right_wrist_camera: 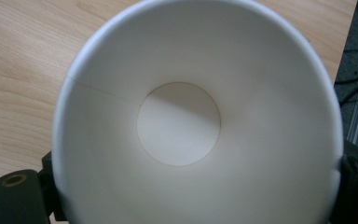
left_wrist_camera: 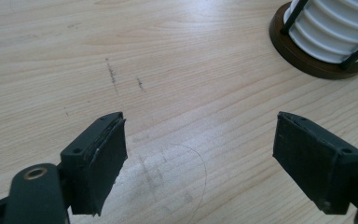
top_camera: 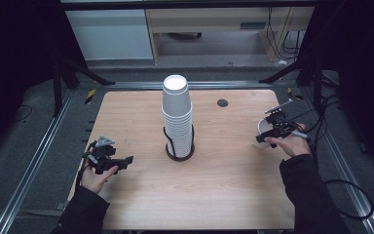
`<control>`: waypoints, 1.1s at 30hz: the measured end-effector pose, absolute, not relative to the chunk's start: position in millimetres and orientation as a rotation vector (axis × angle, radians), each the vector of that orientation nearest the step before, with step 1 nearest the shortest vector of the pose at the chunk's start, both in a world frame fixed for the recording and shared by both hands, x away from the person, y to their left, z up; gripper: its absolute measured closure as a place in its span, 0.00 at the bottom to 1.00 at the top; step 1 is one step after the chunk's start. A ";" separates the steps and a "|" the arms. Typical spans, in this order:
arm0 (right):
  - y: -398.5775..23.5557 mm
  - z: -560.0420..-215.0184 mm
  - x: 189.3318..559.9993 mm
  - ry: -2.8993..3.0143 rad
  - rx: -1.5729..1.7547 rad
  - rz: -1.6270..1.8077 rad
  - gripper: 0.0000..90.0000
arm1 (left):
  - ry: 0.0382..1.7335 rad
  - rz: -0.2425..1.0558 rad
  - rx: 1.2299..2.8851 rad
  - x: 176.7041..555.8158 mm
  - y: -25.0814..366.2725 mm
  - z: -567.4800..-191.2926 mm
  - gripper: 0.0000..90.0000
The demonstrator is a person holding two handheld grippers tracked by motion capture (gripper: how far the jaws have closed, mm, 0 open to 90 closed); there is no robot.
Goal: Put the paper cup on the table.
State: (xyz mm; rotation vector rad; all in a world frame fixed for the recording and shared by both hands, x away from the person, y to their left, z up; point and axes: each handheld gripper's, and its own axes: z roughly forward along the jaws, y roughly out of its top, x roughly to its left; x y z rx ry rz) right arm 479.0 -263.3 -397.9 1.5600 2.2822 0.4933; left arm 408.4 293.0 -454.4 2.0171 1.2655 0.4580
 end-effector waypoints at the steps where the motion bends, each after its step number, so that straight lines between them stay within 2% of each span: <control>1: -263.0 -399.4 479.9 2.286 1.562 0.478 0.12 | 1.266 0.455 2.013 408.5 293.2 -454.0 0.18; 16: -263.2 -420.6 487.6 2.334 1.580 0.374 0.12 | 1.254 0.457 2.001 407.3 293.5 -449.6 0.18; 33: -259.3 -427.1 490.7 2.364 1.592 0.346 0.11 | 1.243 0.456 2.003 406.9 292.4 -448.9 0.18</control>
